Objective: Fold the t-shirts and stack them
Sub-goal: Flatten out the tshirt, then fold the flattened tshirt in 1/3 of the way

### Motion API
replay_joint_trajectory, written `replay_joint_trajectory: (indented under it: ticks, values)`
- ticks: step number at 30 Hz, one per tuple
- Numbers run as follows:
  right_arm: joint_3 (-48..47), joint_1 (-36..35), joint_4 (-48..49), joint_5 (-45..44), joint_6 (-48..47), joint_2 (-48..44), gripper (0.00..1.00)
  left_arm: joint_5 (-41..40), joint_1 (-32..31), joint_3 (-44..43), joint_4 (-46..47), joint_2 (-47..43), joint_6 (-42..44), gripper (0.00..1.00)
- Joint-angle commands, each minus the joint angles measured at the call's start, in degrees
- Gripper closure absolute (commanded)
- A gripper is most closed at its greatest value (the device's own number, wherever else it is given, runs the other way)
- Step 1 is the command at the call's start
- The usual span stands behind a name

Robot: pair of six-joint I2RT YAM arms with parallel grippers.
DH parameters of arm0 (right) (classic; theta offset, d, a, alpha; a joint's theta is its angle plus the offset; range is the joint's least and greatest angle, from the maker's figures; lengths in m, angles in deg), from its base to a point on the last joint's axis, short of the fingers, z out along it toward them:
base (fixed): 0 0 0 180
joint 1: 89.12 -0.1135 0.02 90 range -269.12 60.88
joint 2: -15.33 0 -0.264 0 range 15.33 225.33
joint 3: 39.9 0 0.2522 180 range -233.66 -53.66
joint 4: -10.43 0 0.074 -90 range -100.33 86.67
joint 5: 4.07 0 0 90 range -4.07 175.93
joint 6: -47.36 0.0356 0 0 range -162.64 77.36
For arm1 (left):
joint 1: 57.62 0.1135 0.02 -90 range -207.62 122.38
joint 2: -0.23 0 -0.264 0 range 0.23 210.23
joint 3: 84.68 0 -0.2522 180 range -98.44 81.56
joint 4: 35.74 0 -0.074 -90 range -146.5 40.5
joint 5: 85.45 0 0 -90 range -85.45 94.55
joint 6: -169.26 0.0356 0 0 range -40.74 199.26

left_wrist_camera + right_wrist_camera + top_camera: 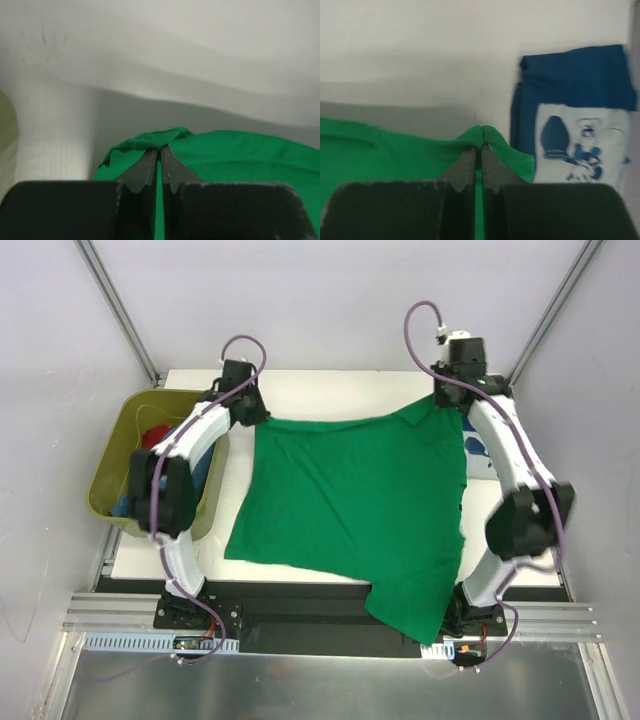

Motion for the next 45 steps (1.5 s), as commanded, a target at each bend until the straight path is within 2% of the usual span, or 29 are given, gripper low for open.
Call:
replay_joint_trajectory:
  ticks: [1,2,5,9,14,20,24,30,35,37,38,40,41,42,44,45]
  values:
    - [-9.43,0.15,-2.36,9.60,5.03,13.71,0.99,8.74,1.43,-7.80,0.73,10.58,-3.26,1.00]
    - [-11.45,0.15,-3.51,9.51,5.47,19.05,0.99,8.92,2.22,-8.86,0.73,12.34,-3.44,1.00]
    - [-16.56,0.15,-5.37,9.69,6.26,24.97,0.99,9.36,3.19,-10.97,0.73,15.96,-3.97,1.00]
    - [-15.69,0.07,-5.02,9.78,7.93,25.43,0.99,8.30,3.19,-10.54,0.73,15.71,-2.82,1.00]
    - [-4.55,0.15,-4.49,7.85,10.30,17.45,0.98,9.62,3.19,-5.98,0.73,11.84,-2.56,1.00]
    - [12.31,0.06,-4.66,7.93,11.54,3.74,0.98,8.13,3.19,7.19,0.82,0.78,-3.00,1.00]
    - [20.41,0.06,-8.69,7.67,13.29,-3.56,0.97,8.39,3.02,13.88,1.26,-4.51,-3.35,1.00]
    - [29.39,0.06,-14.84,5.92,14.17,-14.72,0.95,6.46,2.31,22.24,1.26,-11.10,-3.61,1.00]
    - [33.70,-1.16,-20.39,5.47,17.24,-18.51,0.91,6.46,2.14,27.86,1.26,-14.53,-4.31,1.00]
    - [36.41,-2.22,-22.41,6.26,20.23,-19.65,0.85,6.11,2.14,29.27,1.35,-15.41,-4.84,1.00]
    - [37.22,-3.18,-23.72,6.61,21.20,-19.83,0.84,6.10,2.14,30.41,1.35,-16.02,-5.10,0.96]
    - [38.45,-4.06,-24.87,6.79,23.30,-20.01,0.72,6.19,2.05,31.21,1.26,-16.64,-5.37,0.86]
    - [38.54,-4.76,-26.18,6.44,23.93,-19.75,0.63,6.37,2.05,31.65,1.26,-17.25,-5.46,0.67]
    - [38.28,-5.03,-26.63,4.87,24.28,-19.66,0.41,6.54,1.70,31.74,1.35,-17.70,-5.46,0.53]
    - [36.45,-5.29,-27.33,2.93,24.72,-19.48,0.27,7.07,1.00,31.04,1.26,-18.58,-5.02,0.41]
    - [35.39,-5.30,-27.43,1.01,24.81,-19.22,0.21,7.16,0.04,30.69,1.26,-18.75,-4.93,0.23]
